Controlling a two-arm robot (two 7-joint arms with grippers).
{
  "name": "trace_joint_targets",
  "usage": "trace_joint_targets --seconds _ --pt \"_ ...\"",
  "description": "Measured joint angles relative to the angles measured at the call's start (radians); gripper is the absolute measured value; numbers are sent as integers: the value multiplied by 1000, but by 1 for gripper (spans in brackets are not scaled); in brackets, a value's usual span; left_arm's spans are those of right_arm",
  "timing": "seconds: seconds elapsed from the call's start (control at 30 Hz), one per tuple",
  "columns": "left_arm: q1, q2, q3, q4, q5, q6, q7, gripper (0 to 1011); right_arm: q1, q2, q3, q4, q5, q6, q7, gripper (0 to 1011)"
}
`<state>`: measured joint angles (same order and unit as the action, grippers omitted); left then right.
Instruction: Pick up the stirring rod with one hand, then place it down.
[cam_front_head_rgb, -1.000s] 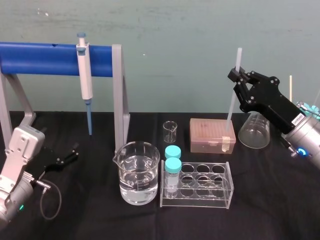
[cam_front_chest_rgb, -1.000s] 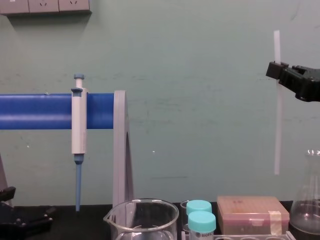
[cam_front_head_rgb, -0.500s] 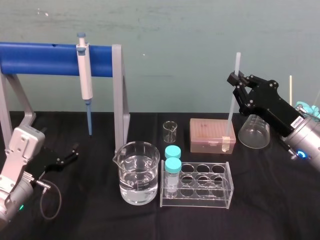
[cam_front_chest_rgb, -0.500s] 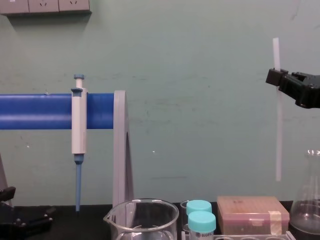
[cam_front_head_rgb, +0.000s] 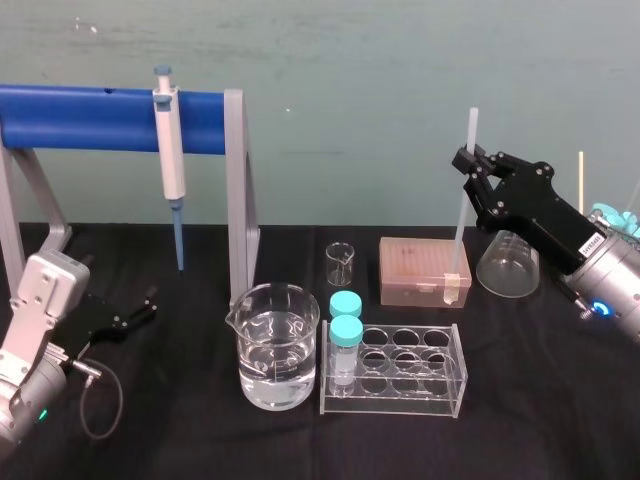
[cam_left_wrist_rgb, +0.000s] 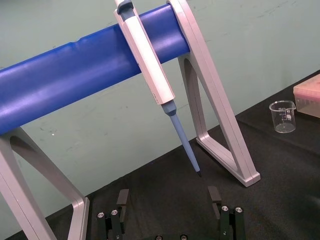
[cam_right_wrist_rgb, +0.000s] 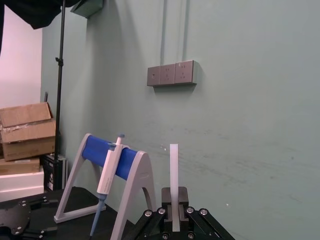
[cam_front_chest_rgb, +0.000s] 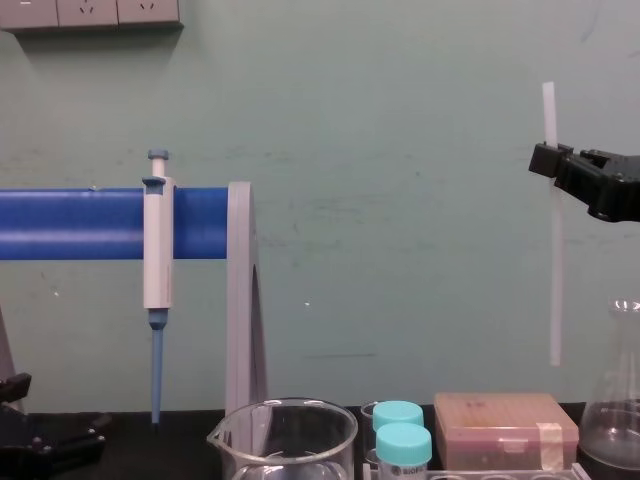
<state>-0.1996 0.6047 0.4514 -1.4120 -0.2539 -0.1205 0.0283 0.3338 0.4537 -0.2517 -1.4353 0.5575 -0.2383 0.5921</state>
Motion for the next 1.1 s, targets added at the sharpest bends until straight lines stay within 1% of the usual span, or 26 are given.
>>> trace_joint_targets --seconds 0.97,1.1 --pt "0 0 0 0 0 0 0 1000 7 -3 -4 14 -6 -1 1 70" --pt "0 0 0 0 0 0 0 1000 5 0 -4 12 -3 -1 10 70"
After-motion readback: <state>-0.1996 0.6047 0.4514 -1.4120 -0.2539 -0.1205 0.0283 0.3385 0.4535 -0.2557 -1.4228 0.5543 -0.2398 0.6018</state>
